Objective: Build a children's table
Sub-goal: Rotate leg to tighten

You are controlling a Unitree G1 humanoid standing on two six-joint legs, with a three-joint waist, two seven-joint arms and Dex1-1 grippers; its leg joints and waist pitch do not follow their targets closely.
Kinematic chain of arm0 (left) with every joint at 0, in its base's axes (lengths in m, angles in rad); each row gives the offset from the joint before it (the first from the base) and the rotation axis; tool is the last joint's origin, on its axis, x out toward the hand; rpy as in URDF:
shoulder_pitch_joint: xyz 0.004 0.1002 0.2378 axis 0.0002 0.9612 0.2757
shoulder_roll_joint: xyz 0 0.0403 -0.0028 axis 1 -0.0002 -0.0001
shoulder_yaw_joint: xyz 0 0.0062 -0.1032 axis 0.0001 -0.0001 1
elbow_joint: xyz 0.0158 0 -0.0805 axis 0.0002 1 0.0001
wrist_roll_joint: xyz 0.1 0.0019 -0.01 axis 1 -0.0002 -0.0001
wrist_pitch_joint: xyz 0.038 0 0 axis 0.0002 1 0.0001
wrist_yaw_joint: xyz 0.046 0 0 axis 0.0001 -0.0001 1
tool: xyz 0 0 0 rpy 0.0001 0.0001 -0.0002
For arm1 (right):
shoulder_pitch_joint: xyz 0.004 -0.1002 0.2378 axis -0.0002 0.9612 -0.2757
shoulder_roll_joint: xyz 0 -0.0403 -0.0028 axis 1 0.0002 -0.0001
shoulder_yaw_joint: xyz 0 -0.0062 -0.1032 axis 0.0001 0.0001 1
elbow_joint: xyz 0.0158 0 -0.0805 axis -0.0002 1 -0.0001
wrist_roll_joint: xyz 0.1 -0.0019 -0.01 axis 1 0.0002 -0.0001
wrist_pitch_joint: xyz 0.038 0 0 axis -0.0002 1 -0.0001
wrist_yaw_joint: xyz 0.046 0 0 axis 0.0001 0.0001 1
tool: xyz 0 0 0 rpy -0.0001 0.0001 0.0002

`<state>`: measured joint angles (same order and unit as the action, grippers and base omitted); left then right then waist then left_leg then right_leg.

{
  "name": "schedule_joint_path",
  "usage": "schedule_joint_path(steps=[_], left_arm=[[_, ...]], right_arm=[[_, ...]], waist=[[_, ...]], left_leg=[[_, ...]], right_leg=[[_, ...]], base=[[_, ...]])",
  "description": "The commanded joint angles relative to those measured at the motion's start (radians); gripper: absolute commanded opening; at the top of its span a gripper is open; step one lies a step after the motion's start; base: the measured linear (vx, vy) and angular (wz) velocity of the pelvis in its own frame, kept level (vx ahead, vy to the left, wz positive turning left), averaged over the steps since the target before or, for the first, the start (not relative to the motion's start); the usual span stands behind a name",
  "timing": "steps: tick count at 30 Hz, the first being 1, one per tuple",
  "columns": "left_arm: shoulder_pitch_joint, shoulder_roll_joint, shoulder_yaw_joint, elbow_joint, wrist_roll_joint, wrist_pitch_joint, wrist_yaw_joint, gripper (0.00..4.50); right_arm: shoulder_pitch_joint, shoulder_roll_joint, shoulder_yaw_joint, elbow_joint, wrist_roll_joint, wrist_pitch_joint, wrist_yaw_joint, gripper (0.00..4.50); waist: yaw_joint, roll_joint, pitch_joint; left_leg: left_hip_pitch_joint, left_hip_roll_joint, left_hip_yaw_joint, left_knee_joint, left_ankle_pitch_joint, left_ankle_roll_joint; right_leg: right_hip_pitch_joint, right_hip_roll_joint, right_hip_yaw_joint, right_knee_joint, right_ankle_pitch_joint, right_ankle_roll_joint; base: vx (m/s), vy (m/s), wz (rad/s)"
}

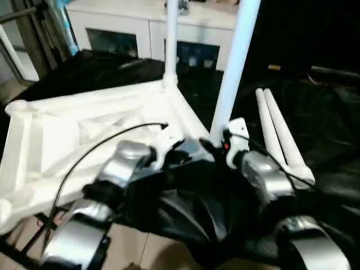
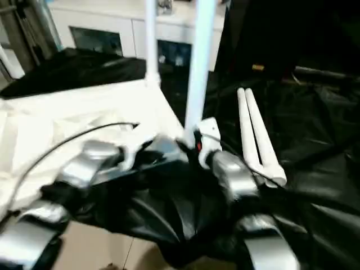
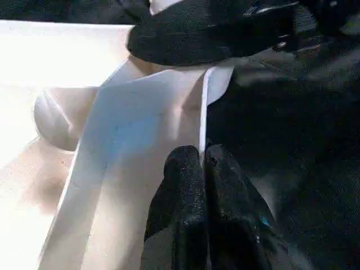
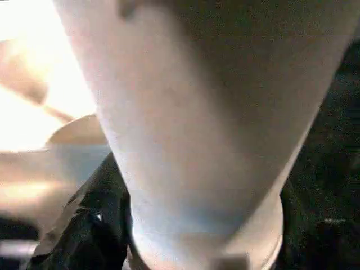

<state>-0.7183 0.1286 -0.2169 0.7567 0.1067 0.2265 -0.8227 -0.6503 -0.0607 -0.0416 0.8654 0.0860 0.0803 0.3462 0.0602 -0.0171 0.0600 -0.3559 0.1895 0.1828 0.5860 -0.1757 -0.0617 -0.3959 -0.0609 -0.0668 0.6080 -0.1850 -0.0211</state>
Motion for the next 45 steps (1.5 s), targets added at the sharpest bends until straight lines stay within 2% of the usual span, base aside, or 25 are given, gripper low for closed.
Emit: schedule_joint_path(steps=[1, 2, 3, 5, 7, 8, 9, 11, 16, 19, 23, 28, 29, 32, 36, 40, 43, 45], left_arm=[[-0.04, -0.056, 0.027, -0.001, -0.02, -0.014, 0.111, 0.0], [-0.039, -0.064, 0.023, -0.003, -0.017, -0.021, 0.109, 0.0], [-0.036, -0.068, 0.018, -0.009, -0.016, -0.025, 0.097, 0.0], [-0.026, -0.069, 0.009, -0.022, -0.022, -0.033, 0.066, 0.0], [-0.012, -0.059, 0.002, -0.04, -0.036, -0.045, 0.017, 0.0], [-0.001, -0.045, -0.005, -0.053, -0.044, -0.06, -0.025, 0.0], [0.007, -0.031, -0.012, -0.062, -0.045, -0.071, -0.053, 0.0], [0.014, -0.022, -0.017, -0.068, -0.046, -0.079, -0.073, 0.0], [0.036, 0.031, -0.029, -0.092, -0.062, -0.095, -0.185, 0.0], [0.042, 0.052, -0.034, -0.103, -0.069, -0.102, -0.234, 0.0], [0.058, 0.107, -0.044, -0.132, -0.093, -0.108, -0.365, 0.0], [0.057, 0.141, -0.05, -0.117, -0.085, -0.128, -0.42, 0.0], [0.058, 0.149, -0.05, -0.115, -0.085, -0.13, -0.435, 0.0], [0.059, 0.17, -0.049, -0.115, -0.089, -0.132, -0.461, 0.0], [0.06, 0.178, -0.047, -0.116, -0.091, -0.131, -0.477, 0.0], [0.06, 0.176, -0.045, -0.11, -0.09, -0.137, -0.478, 0.0], [0.052, 0.149, -0.033, -0.098, -0.087, -0.128, -0.42, 0.0], [0.044, 0.136, -0.027, -0.086, -0.083, -0.13, -0.385, 0.0]], right_arm=[[0.024, 0.078, 0.068, 0.075, -0.03, 0.019, 0.011, 2.77], [0.02, 0.087, 0.076, 0.085, -0.039, -0.001, 0.018, 2.77], [0.016, 0.094, 0.076, 0.091, -0.038, -0.01, 0.027, 3.11], [0.01, 0.102, 0.055, 0.097, -0.009, -0.012, 0.063, 3.46], [0.008, 0.093, 0.05, 0.088, -0.001, -0.019, 0.089, 3.48], [0.008, 0.077, 0.065, 0.08, -0.015, -0.037, 0.117, 3.55], [0.014, 0.059, 0.083, 0.069, -0.029, -0.048, 0.143, 3.81], [0.017, 0.046, 0.093, 0.062, -0.034, -0.056, 0.171, 3.81], [0.067, -0.035, 0.126, -0.046, 0.012, -0.079, 0.423, 3.81], [0.086, -0.063, 0.133, -0.089, 0.03, -0.072, 0.509, 3.81], [0.135, -0.139, 0.176, -0.191, 0.063, -0.041, 0.707, 3.81], [0.157, -0.174, 0.195, -0.243, 0.078, -0.004, 0.797, 3.81], [0.163, -0.181, 0.198, -0.258, 0.081, 0.009, 0.819, 3.58], [0.18, -0.2, 0.213, -0.296, 0.087, 0.038, 0.866, 3.5], [0.187, -0.204, 0.22, -0.312, 0.093, 0.058, 0.881, 3.08], [0.195, -0.194, 0.226, -0.323, 0.093, 0.073, 0.879, 2.91], [0.194, -0.16, 0.214, -0.292, 0.067, 0.068, 0.791, 2.78], [0.186, -0.143, 0.201, -0.265, 0.052, 0.065, 0.73, 2.76]], waist=[[-0.002, -0.005, -0.059], [-0.002, -0.004, -0.059], [-0.001, -0.005, -0.061], [0.0, -0.003, -0.062], [0.001, -0.004, -0.062], [0.0, -0.002, -0.062], [0.0, -0.003, -0.063], [0.0, -0.002, -0.065], [-0.001, -0.005, -0.064], [0.0, -0.002, -0.065], [0.01, 0.0, -0.066], [0.022, 0.003, -0.067], [0.024, 0.003, -0.067], [0.033, 0.002, -0.068], [0.032, 0.002, -0.066], [0.032, 0.002, -0.067], [0.031, 0.003, -0.068], [0.026, 0.002, -0.064]], left_leg=[[0.007, 0.04, -0.02, -0.073, -0.275, 0.014], [0.007, 0.04, -0.02, -0.073, -0.27, 0.017], [0.005, 0.04, -0.018, -0.071, -0.259, 0.023], [0.004, 0.04, -0.017, -0.071, -0.248, 0.031], [0.003, 0.04, -0.017, -0.071, -0.244, 0.038], [0.002, 0.04, -0.017, -0.071, -0.244, 0.039], [0.002, 0.042, -0.017, -0.071, -0.244, 0.038], [0.0, 0.041, -0.017, -0.071, -0.233, 0.041], [-0.003, 0.042, -0.015, -0.069, -0.209, 0.069], [-0.001, 0.043, -0.015, -0.069, -0.2, 0.072], [-0.001, 0.048, -0.012, -0.068, -0.189, 0.081], [0.0, 0.05, -0.011, -0.067, -0.191, 0.074], [0.001, 0.051, -0.011, -0.067, -0.192, 0.07], [0.001, 0.05, -0.011, -0.067, -0.179, 0.066], [0.001, 0.05, -0.012, -0.068, -0.188, 0.058], [0.0, 0.049, -0.013, -0.068, -0.187, 0.053], [0.001, 0.049, -0.012, -0.068, -0.18, 0.053], [0.002, 0.046, -0.014, -0.069, -0.205, 0.039]], right_leg=[[0.034, -0.089, 0.052, -0.101, -0.404, -0.154], [0.035, -0.089, 0.052, -0.1, -0.392, -0.157], [0.036, -0.09, 0.053, -0.098, -0.37, -0.164], [0.038, -0.089, 0.053, -0.095, -0.344, -0.174], [0.04, -0.089, 0.053, -0.094, -0.336, -0.178], [0.041, -0.09, 0.052, -0.094, -0.337, -0.179], [0.041, -0.09, 0.053, -0.093, -0.331, -0.181], [0.044, -0.09, 0.052, -0.091, -0.312, -0.185], [0.048, -0.088, 0.052, -0.088, -0.277, -0.194], [0.047, -0.086, 0.052, -0.086, -0.258, -0.206], [0.048, -0.084, 0.051, -0.081, -0.223, -0.222], [0.046, -0.085, 0.049, -0.079, -0.219, -0.227], [0.044, -0.086, 0.05, -0.079, -0.221, -0.226], [0.045, -0.087, 0.05, -0.078, -0.219, -0.218], [0.044, -0.088, 0.049, -0.08, -0.242, -0.215], [0.045, -0.087, 0.05, -0.08, -0.244, -0.21], [0.045, -0.087, 0.05, -0.078, -0.226, -0.216], [0.042, -0.089, 0.05, -0.085, -0.276, -0.206]], base=[[0.0, 0.0, 0.0], [0.0, 0.0, 0.0], [0.0, 0.0, 0.0], [0.0, 0.0, 0.0], [0.0, 0.0, 0.0], [0.0, 0.0, 0.0], [0.0, 0.0, 0.0], [0.0, 0.0, 0.0], [0.0, 0.0, 0.0], [0.0, 0.0, 0.0], [0.0, 0.0, 0.0], [0.0, 0.0, 0.0], [0.0, 0.0, 0.0], [0.0, 0.0, 0.0], [0.0, 0.0, 0.0], [0.0, 0.0, 0.0], [0.0, 0.0, 0.0], [0.0, 0.0, 0.0]])
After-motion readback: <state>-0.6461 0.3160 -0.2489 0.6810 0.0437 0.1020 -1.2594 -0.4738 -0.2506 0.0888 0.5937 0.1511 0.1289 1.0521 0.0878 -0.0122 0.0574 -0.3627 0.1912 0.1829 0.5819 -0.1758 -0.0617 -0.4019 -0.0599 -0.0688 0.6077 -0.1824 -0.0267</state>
